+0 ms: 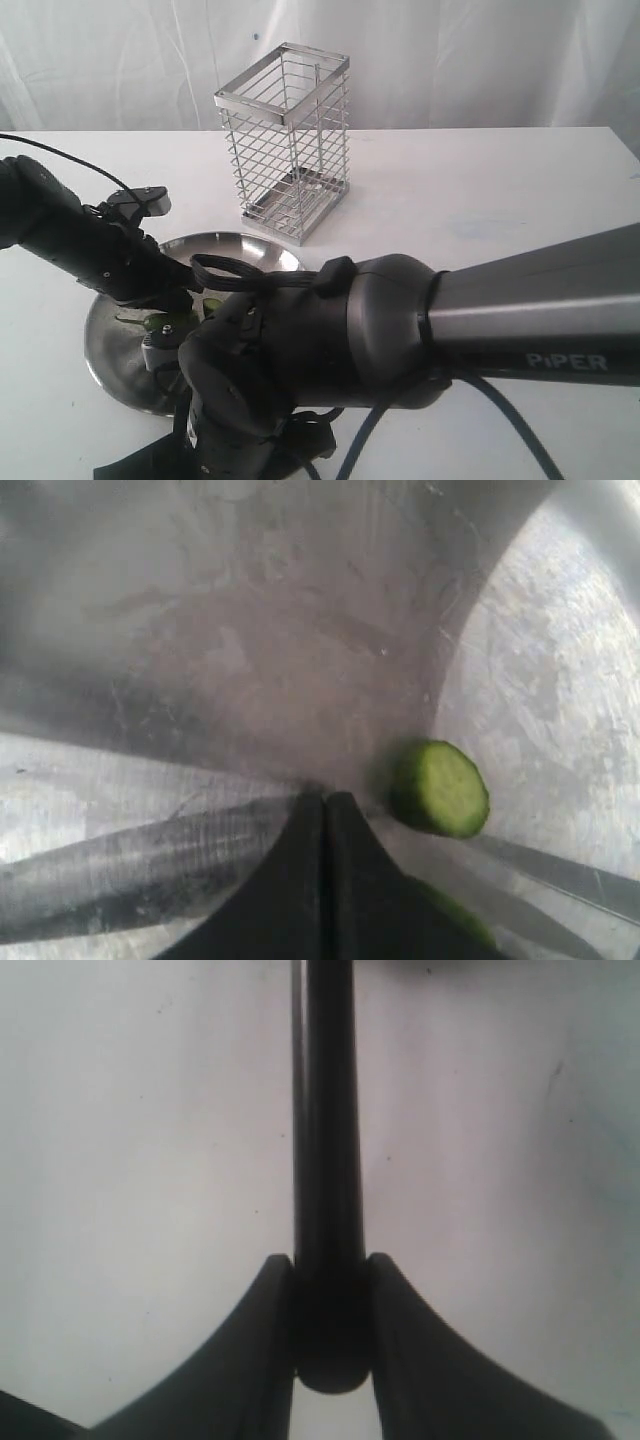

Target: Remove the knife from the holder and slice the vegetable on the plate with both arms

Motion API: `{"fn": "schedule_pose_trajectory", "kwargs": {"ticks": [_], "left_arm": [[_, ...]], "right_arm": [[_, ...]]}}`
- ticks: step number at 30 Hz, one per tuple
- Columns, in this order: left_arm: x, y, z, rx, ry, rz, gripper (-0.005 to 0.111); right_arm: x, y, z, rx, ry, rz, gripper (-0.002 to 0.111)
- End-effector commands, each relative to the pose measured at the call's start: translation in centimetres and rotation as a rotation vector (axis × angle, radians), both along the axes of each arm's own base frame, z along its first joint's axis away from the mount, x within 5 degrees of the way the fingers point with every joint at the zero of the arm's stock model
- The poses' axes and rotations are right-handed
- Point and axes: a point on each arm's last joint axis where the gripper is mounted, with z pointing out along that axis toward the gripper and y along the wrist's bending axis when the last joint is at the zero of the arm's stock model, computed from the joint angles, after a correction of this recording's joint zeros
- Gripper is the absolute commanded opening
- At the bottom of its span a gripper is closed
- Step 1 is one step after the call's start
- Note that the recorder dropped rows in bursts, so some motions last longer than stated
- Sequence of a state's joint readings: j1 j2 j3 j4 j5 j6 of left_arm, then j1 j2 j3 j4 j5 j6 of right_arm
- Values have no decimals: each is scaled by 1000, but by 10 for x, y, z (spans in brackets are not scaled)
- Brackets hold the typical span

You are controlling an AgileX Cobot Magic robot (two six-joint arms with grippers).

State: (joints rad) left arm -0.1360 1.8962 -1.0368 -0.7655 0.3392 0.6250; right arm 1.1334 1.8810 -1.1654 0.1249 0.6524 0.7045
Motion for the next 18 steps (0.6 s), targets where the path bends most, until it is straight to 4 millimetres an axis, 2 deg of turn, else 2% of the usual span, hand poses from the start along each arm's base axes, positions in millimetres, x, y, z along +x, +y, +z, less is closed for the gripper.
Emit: {"fn": "schedule_pose_trajectory", "kwargs": {"ticks": [1, 5, 14, 18], "left_arm": [[-6, -3, -11, -11, 67, -26, 0], [-4, -2, 0, -19, 24, -9, 0], [7, -5, 53, -22, -115, -85, 0], [6, 6, 58, -33, -99, -81, 0]], "right_arm": [[3, -2, 2, 3, -16, 17, 0], [3, -2, 2, 3, -16, 17, 0], [3, -2, 2, -6, -12, 22, 0], [3, -1, 4, -4, -14, 26, 0]]}}
